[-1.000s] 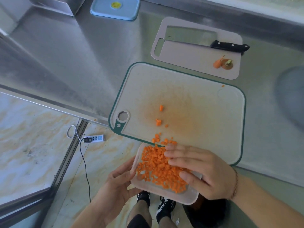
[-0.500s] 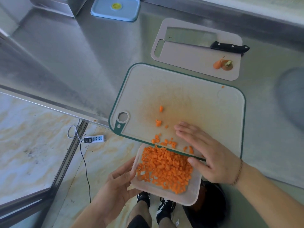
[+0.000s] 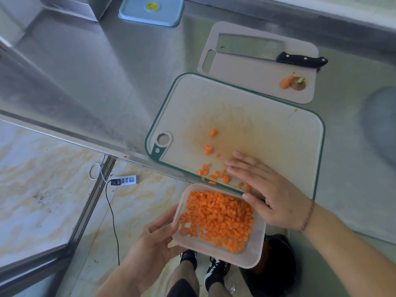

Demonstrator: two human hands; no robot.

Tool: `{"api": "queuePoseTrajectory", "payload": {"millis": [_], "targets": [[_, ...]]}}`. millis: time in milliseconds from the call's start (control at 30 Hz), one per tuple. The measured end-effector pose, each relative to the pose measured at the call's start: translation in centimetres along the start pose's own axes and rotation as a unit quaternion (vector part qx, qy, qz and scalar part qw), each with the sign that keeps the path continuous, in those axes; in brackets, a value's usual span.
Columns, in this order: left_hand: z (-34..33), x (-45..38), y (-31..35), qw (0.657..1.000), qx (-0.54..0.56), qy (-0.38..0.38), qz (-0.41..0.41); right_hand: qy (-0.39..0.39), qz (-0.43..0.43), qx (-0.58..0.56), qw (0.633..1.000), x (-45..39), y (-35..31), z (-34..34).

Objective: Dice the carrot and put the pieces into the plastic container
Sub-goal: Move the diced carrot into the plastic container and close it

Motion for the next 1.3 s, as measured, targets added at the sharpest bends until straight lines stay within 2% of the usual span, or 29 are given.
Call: {"api": "queuePoseTrajectory", "payload": {"millis": [167,267,333,467,533,700,867,1000,1100,1200,1300], "targets": [[-0.2,0.1,0.1,1.000,0.006,-0.008,0.002,-0.004,0.013,-0.011,1.000,0.0,0.5,0.1],[-0.2,0.1,0.2,1.000,0.008,-0.003,0.000,0.058,-0.017,-0.071,0.996,-1.0,0.9,2.1],[0.0,0.1,0.2,1.000,0.004,0.002,-0.001,0.075,-0.033,-0.051,0.995,-3.5,1.7,3.1],[-0.1,0.2,0.2,1.000,-0.004,0.007,0.005,-0.039,-0.026,0.130,0.990,-9.7,3.8,1.4],[0.0,0.2,0.2,1.000,-0.006,0.011,0.006,-0.086,0.005,0.170,0.982,-10.2,3.8,0.0],[0.1,0.1,0.3,1.000,-0.005,0.014,0.005,-0.097,0.118,0.114,0.982,-6.1,0.3,-0.7],[0.0,0.1,0.3,1.000,-0.009,0.016,0.008,-0.094,0.165,0.024,0.982,-2.1,-2.8,-0.5],[-0.1,0.2,0.3,1.000,-0.002,0.015,0.014,-0.066,0.207,-0.015,0.976,0.6,-4.5,-0.7],[0.0,0.2,0.2,1.000,0.003,0.019,0.017,-0.018,0.234,-0.039,0.971,1.4,-5.8,-0.1],[0.1,0.3,0.2,1.000,0.004,0.021,0.013,0.033,0.191,-0.031,0.980,-1.1,-5.4,0.9],[-0.1,0.4,0.2,1.000,0.000,0.019,0.011,0.004,0.091,0.084,0.992,-4.5,-3.5,0.3]]}}
Point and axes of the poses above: each hand's wrist, its own x-axis away from the middle knuckle, its own z-axis out of the back of the hand, y = z × x, the point moved 8 cm from there along -x, towards the middle knuckle, and after that the axes turned 15 degrees about x, right-handed, at the moved point
